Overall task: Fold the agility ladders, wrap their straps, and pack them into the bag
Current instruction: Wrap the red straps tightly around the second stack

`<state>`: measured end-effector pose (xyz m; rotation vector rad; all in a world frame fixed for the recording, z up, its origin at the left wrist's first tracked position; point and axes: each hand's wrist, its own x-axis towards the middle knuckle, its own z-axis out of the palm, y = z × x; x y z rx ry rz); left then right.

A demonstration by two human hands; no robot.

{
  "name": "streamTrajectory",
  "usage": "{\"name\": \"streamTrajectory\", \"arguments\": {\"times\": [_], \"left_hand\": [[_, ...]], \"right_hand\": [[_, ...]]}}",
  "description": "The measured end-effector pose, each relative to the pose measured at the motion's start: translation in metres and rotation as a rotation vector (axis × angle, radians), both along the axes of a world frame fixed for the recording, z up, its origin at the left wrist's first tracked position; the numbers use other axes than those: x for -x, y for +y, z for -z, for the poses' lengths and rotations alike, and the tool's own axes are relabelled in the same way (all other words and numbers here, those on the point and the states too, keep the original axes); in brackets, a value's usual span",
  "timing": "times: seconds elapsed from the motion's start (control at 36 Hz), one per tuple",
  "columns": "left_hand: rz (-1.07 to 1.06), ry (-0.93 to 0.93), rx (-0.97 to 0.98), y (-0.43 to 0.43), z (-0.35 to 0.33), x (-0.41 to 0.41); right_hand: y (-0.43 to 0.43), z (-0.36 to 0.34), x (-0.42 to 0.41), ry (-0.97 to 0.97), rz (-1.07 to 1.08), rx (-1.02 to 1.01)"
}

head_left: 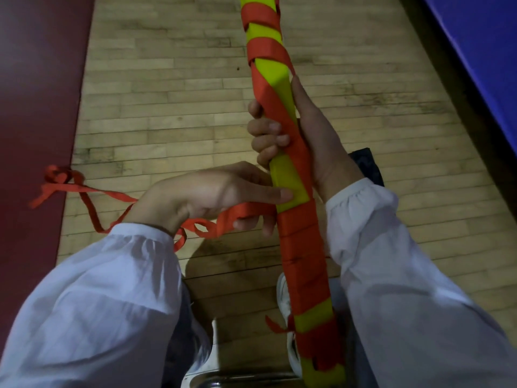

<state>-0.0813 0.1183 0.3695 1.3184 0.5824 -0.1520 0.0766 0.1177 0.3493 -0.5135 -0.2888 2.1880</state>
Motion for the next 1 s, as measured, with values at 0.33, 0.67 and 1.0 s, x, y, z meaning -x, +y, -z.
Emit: {"name": "streamTrajectory", "arguments": {"times": [0.33,0.67,1.0], "left_hand": [[-0.01,0.123,0.029,0.002,0.008,-0.002],[-0.055,0.203,-0.009,0.003,0.009,0.0],[-0.002,0.386,-0.248,0.005,0.017,-0.005]], "right_hand": [[0.001,-0.003,0.004,-0.206,0.016,0.026],[0.002,-0.002,0.01,-0.591,0.109,0.013],[0.002,0.008,0.03,-1.073,0.366,-0.043]]}}
